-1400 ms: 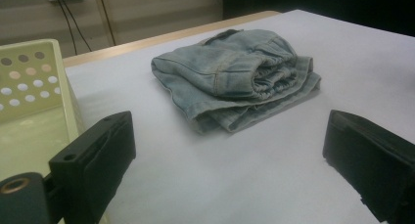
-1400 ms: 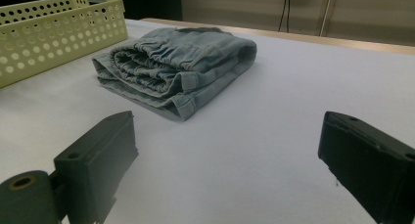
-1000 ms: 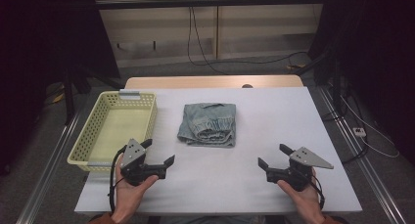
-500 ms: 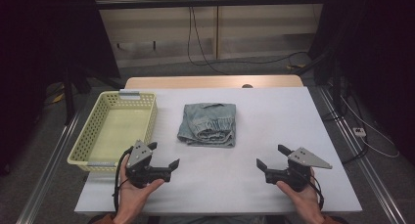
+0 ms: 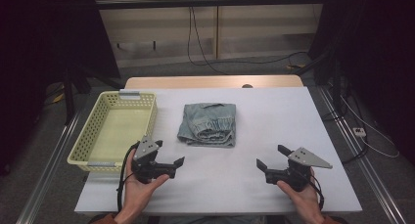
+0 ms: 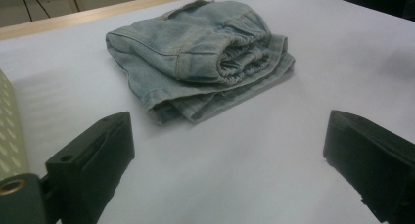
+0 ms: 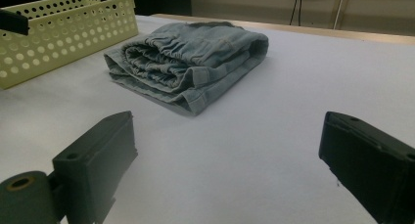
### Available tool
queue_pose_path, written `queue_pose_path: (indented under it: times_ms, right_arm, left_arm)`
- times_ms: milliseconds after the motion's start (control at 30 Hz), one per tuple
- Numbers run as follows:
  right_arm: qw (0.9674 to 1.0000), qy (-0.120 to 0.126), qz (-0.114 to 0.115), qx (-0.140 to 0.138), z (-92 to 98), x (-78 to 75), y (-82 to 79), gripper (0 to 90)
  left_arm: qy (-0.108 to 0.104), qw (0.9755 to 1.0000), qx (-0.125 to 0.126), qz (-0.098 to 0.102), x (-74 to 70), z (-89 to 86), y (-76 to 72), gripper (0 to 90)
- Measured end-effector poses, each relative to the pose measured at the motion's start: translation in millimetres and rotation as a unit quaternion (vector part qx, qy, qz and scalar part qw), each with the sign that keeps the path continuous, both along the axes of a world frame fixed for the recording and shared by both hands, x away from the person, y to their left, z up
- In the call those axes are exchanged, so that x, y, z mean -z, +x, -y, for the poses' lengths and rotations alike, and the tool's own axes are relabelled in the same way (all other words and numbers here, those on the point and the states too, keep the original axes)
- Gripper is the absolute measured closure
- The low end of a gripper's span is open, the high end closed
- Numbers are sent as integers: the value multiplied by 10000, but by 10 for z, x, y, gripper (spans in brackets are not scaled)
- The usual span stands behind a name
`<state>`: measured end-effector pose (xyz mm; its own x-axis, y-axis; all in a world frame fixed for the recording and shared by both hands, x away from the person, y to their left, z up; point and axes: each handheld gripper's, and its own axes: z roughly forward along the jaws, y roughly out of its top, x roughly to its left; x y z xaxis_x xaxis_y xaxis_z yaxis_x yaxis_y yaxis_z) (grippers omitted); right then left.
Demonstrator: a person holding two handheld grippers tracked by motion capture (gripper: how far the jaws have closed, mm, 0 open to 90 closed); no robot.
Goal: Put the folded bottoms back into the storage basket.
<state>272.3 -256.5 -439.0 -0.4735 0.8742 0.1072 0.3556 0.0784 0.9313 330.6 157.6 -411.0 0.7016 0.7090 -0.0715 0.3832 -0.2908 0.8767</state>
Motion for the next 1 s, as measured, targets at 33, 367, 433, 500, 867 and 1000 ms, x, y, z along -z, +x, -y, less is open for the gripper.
queue_pose_path:
  times_ms: [33,367,433,500,867,1000]
  right_arm:
    - [10000,0,18,-32,-3,2,4,63]
    - [10000,-19,-12,4,-13,7,9,66]
    - [10000,-12,-13,-1,-11,7,10,66]
    - [10000,-15,-26,-5,-13,9,13,66]
    - [10000,-18,-31,-12,-16,8,10,67]
    - [10000,-45,-31,-24,-14,10,11,67]
  left_arm:
    - [-5,10000,-27,23,-11,5,6,48]
    - [-28,10000,24,32,-56,88,117,38]
    - [-34,10000,75,-4,-37,120,126,42]
    - [19,9999,100,-2,-21,152,138,47]
    - [8,9996,246,-140,-83,293,251,51]
    - [92,9997,214,-91,-92,350,276,63]
